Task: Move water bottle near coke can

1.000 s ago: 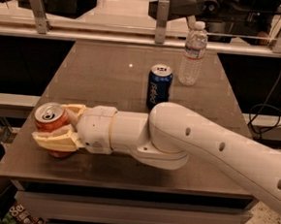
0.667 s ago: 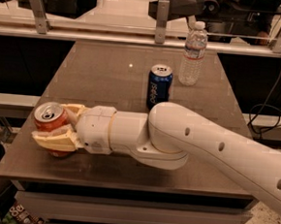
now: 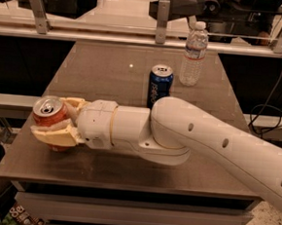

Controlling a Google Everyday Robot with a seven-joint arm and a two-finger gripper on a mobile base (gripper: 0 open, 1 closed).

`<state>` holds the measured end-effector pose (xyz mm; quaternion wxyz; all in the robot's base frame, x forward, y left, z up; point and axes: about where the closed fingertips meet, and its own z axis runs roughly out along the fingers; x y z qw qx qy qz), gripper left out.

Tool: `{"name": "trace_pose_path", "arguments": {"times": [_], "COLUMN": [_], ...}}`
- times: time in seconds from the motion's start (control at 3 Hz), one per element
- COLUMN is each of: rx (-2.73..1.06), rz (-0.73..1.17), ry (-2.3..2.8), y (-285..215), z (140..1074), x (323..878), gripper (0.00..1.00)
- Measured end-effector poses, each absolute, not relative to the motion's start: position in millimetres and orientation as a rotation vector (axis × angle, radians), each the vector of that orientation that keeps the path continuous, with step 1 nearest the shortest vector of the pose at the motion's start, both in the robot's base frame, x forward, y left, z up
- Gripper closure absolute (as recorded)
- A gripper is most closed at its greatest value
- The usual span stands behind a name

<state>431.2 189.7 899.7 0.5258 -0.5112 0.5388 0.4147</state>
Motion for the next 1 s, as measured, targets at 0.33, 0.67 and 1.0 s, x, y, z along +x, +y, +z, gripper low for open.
{"name": "trace_pose_path", "arguments": {"times": [0.33,0.67,1.0], "rx": [-1.232,-1.230,-1.225], "rz": [0.968,0.968,0.948], "ry": [1.301,1.310,1.386], "y": [189.6,190.2,189.9], "z": [904.6,901.8,884.1], "x": [430.6,430.0,430.2], "gripper": [1.00,1.00,1.00]}}
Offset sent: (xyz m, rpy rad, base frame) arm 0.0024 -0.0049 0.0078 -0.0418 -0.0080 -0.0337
